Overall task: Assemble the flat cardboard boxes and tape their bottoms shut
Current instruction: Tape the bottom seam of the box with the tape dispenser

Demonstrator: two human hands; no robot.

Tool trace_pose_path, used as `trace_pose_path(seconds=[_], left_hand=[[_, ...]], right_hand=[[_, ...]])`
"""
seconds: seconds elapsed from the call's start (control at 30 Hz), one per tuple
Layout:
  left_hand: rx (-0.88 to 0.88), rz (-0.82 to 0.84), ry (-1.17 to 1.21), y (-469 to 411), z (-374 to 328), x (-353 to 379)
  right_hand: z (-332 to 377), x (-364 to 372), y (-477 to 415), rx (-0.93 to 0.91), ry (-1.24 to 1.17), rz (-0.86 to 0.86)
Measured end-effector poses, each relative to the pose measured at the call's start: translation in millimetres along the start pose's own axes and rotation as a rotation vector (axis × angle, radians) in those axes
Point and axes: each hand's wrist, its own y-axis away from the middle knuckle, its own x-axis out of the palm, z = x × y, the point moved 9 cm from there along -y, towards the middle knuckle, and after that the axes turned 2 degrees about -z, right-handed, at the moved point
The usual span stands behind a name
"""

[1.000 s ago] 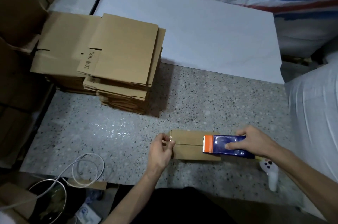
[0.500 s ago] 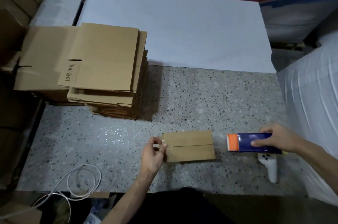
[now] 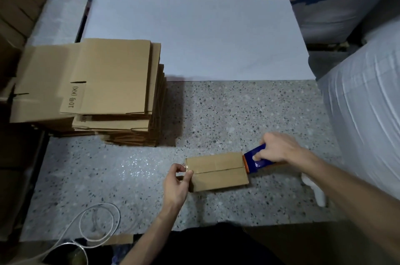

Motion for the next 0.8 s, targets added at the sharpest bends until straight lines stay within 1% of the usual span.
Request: trace_pose_path(seconds=[0.1, 0.13, 0.2, 0.23, 0.27, 0.3, 0.37, 0.47, 0.53, 0.6, 0.63, 0.67, 0.73, 0.77, 0.8], left_hand=[[0.01, -0.021, 0.0, -1, -2, 2], [0.012, -0.029, -0.009, -1, -4, 2], [0.006, -0.039, -0.029, 0, -3, 1], [0.002, -0.041, -0.023, 0, -3, 1], [-0.007, -0.038, -0.007, 0, -3, 1], [-0.031, -0.035, 0.013, 0, -3, 0], [-0.11, -0.024, 0.064, -2, 0, 0], [-0.228, 0.009, 0.153, -3, 7, 1], [-0.233, 0.017, 0.146, -2, 8, -1], [-0.226, 0.004, 0.159, 1, 8, -3], [-0.229, -0.001, 0.173, 2, 9, -3], [-0.235, -0.004, 0.179, 2, 9, -3], [-0.257, 0.0, 0.172, 2, 8, 0], [-0.27, 0.003, 0.175, 2, 8, 2], [-0.279, 0.006, 0.168, 2, 8, 3]], right_hand=[[5, -1, -1, -0.006, 0.11, -0.123], [13, 13, -2, -0.013, 0.141, -0.114], [26, 63, 0, -0.02, 0.157, 0.027], [22, 87, 2, 0.01, 0.118, 0.085], [12, 103, 3, 0.053, 0.052, 0.103], [-2, 111, 6, 0.097, -0.025, 0.079], [-30, 117, 11, 0.182, -0.122, -0.022], [-51, 131, 25, 0.302, -0.098, -0.17], [-53, 156, 27, 0.339, -0.15, -0.122], [-50, 180, 25, 0.37, -0.216, 0.01], [-47, 184, 24, 0.394, -0.24, 0.03], [-45, 180, 25, 0.44, -0.265, -0.002], [-39, 155, 28, 0.522, -0.42, -0.185], [-35, 142, 29, 0.532, -0.515, -0.28], [-29, 133, 29, 0.521, -0.609, -0.312]])
